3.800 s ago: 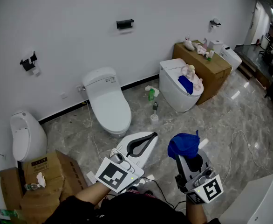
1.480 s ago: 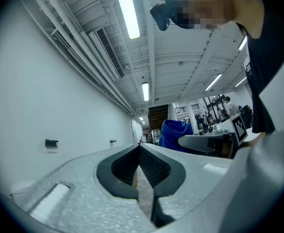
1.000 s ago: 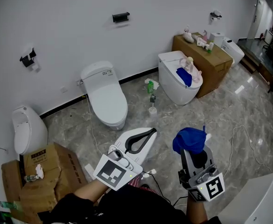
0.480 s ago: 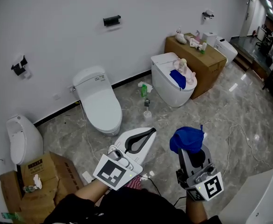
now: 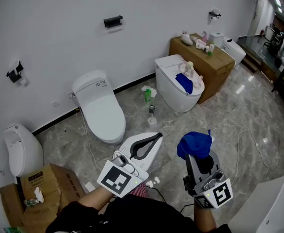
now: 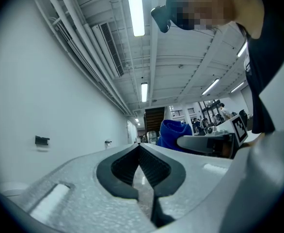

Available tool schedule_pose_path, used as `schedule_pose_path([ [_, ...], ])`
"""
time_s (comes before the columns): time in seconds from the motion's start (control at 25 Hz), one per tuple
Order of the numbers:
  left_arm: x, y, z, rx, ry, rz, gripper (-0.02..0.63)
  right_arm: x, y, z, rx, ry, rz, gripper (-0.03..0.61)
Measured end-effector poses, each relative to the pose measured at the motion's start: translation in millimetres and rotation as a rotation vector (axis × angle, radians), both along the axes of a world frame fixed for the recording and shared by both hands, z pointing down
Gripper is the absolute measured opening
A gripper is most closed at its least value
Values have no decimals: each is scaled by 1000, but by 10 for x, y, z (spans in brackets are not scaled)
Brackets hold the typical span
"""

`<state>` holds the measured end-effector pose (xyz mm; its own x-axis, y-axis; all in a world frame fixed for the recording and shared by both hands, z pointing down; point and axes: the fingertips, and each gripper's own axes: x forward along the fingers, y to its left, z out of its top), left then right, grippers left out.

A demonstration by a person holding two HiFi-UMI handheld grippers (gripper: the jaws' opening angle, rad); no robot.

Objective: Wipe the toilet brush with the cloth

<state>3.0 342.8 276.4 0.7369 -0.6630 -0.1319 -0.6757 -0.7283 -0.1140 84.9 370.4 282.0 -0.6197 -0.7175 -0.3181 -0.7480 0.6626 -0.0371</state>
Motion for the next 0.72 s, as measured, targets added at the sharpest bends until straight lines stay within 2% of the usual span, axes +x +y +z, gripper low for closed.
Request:
schedule_pose_path([
  [0.72, -115, -520, 30, -16, 7, 45, -5, -159, -496, -8, -5, 2, 37, 80],
])
